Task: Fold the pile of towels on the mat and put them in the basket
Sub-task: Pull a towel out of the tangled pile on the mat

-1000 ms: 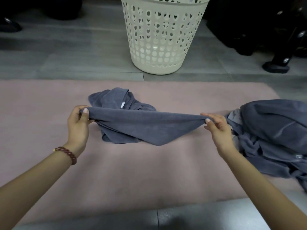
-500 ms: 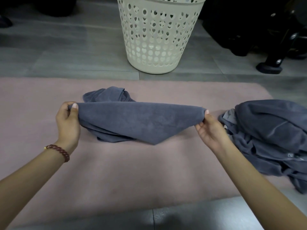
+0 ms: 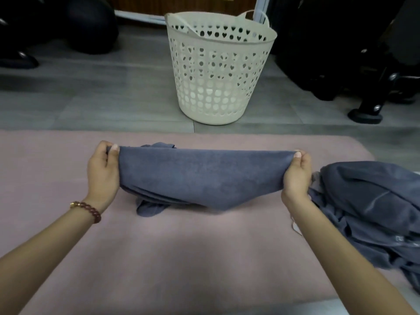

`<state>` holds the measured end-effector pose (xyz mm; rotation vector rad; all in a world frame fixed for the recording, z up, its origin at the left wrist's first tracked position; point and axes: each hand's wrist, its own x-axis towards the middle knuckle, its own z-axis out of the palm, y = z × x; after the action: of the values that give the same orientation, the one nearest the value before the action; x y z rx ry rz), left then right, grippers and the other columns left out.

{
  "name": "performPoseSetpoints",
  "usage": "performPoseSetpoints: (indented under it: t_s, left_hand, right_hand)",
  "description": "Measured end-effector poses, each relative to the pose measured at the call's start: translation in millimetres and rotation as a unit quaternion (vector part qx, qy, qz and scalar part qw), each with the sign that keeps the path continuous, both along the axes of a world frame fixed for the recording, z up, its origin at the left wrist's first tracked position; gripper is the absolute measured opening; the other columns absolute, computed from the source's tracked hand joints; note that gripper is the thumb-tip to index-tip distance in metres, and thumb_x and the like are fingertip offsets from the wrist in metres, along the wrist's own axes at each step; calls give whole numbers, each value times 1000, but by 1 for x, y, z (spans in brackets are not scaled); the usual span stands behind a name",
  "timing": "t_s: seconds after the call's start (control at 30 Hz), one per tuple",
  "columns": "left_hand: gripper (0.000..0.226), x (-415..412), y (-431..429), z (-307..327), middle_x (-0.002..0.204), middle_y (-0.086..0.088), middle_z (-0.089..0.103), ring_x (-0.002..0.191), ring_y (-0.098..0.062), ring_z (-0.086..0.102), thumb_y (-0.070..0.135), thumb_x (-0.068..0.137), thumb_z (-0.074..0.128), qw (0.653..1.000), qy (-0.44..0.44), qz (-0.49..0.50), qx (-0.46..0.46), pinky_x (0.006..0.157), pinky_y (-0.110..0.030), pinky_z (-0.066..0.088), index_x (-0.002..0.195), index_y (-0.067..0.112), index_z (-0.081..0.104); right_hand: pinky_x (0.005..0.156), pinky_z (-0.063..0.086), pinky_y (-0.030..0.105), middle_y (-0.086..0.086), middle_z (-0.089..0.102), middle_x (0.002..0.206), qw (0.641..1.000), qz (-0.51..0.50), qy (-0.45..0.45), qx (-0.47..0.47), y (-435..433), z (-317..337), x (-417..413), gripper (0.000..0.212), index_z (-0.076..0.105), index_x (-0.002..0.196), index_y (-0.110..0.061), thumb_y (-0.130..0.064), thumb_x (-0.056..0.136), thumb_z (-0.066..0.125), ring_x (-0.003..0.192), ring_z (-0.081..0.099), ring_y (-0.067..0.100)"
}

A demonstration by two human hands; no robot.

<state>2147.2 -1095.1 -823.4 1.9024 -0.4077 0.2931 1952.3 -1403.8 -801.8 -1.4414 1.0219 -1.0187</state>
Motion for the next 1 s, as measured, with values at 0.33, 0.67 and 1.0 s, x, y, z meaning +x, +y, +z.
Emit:
performPoseSetpoints:
  t_s: [0.33,0.67,1.0]
  left_hand:
    - [28,50,-43,202,83,-1,44,77,-8,42,31,101,34,994,-2,-111,-21,72,-18,34,78,16,41]
    - [16,84,-69,465,76,-8,44,75,-23,47,-2,88,53,986,-130,-86,-52,56,-30,34,86,8,41]
    - [24,57,-92,619,105,-9,42,95,-25,48,5,97,40,958,-135,-76,-240,58,-37,55,79,20,34]
  right_hand:
    - [62,36,29,-10,46,79,922,178,179,-293,-47,191,17,20,39,102,-19,-22,86,51,71,45,8]
    - [74,42,34,16,56,113,935,-4,93,-342,-84,428,38,24,45,119,-2,-11,96,44,101,56,35]
    - [49,55,31,3,49,103,961,6,-180,-210,-81,594,40,18,43,117,-16,-16,99,42,59,61,23]
